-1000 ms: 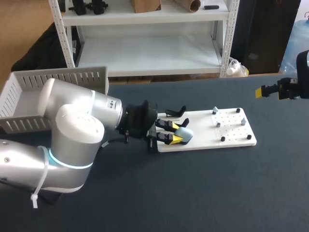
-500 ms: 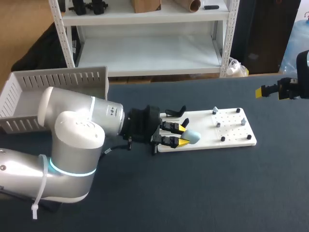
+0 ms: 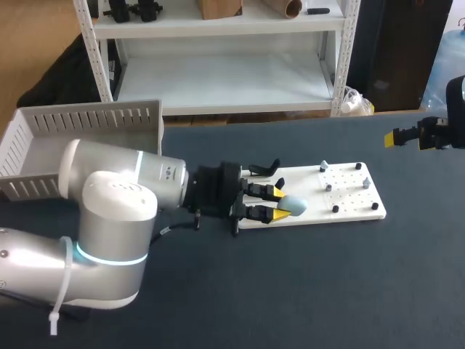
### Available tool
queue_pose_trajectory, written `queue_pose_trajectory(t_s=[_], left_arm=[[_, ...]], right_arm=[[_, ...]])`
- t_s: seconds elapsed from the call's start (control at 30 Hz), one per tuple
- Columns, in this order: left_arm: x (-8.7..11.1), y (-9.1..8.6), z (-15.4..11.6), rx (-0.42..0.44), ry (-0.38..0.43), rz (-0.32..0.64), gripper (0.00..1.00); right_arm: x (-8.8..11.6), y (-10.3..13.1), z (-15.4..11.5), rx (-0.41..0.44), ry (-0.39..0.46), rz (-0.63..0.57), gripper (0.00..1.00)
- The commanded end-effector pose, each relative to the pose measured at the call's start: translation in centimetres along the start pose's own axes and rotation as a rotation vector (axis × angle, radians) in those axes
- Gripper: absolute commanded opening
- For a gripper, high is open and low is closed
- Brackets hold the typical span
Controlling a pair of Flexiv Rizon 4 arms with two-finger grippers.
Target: Pick up each earbud case from the left stands, insert the matching earbuds, close the lid, and place the case in the box.
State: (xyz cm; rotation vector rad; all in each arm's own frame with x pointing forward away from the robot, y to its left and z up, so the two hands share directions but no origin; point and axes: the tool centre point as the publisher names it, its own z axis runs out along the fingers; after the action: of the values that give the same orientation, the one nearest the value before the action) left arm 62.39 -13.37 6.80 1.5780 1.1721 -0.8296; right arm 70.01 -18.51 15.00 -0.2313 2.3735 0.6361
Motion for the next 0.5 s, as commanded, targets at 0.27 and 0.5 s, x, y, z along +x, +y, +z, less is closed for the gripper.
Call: queue_pose_trajectory(t_s=[0.27, 0.5], left_arm=[[-0.04, -0.15, -0.24, 0.021, -0.066, -0.016, 0.0], [-0.04, -0.15, -0.24, 0.021, -0.066, -0.016, 0.0]], right_arm=[[0.0, 0.0, 0.0, 0.0, 0.0, 0.0, 1.0], [0.0, 0.0, 0.0, 0.0, 0.0, 0.0, 1.0]])
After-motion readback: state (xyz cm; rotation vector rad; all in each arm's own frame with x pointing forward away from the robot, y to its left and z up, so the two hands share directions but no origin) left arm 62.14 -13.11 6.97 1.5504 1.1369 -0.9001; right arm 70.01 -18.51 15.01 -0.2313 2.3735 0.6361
